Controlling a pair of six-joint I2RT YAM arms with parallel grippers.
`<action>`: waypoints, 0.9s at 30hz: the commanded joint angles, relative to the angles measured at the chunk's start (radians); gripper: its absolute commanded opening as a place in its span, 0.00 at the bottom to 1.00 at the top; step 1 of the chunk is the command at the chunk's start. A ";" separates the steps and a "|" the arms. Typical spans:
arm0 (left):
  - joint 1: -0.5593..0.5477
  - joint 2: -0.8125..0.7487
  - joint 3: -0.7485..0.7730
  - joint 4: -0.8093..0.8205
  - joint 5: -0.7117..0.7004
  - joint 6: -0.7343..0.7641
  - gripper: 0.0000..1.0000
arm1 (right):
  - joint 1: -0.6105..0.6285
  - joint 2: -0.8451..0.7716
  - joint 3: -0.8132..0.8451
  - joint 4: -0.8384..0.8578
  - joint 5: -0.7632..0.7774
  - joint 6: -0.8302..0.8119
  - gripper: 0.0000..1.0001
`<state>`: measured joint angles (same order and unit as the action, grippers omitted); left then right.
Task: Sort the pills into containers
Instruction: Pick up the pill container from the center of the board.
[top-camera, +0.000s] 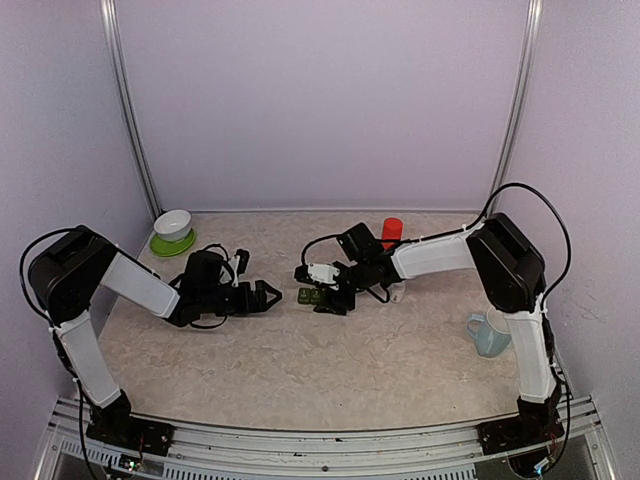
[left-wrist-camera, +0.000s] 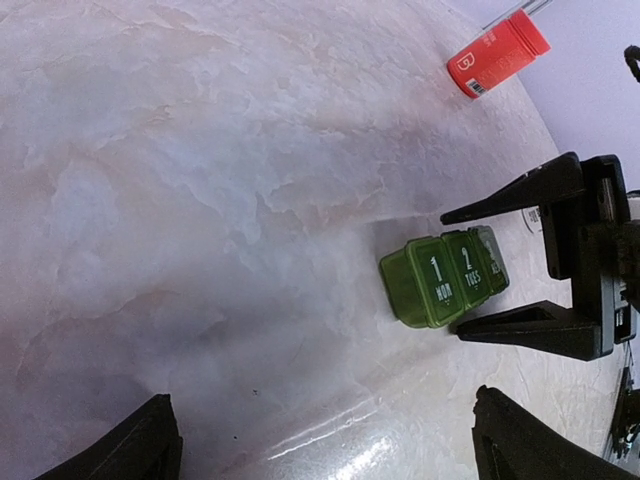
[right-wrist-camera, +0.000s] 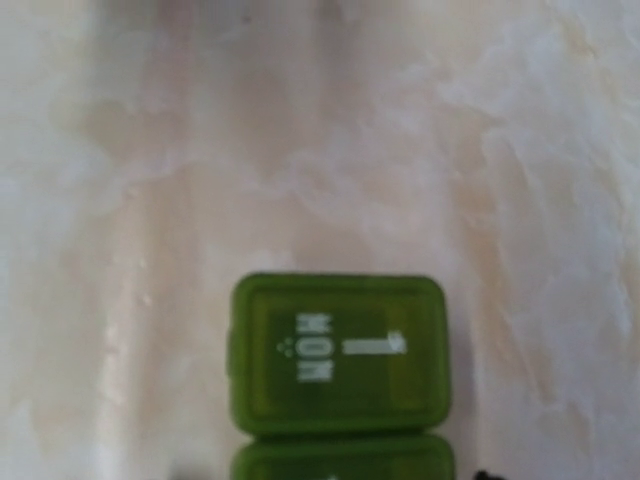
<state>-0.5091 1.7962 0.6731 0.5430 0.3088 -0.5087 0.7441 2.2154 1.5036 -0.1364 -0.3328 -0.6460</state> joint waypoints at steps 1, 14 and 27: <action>0.009 -0.027 -0.008 0.002 -0.015 0.001 0.99 | -0.013 0.051 0.040 -0.074 -0.022 0.012 0.62; -0.058 -0.085 0.103 -0.223 -0.376 0.162 0.99 | -0.032 0.042 0.041 -0.099 -0.080 0.048 0.40; -0.065 -0.271 -0.092 0.068 -0.208 0.343 0.99 | -0.029 -0.066 0.000 -0.108 -0.135 0.105 0.33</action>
<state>-0.5629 1.5764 0.6125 0.4835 0.0189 -0.2905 0.7170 2.2269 1.5280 -0.2008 -0.4305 -0.5808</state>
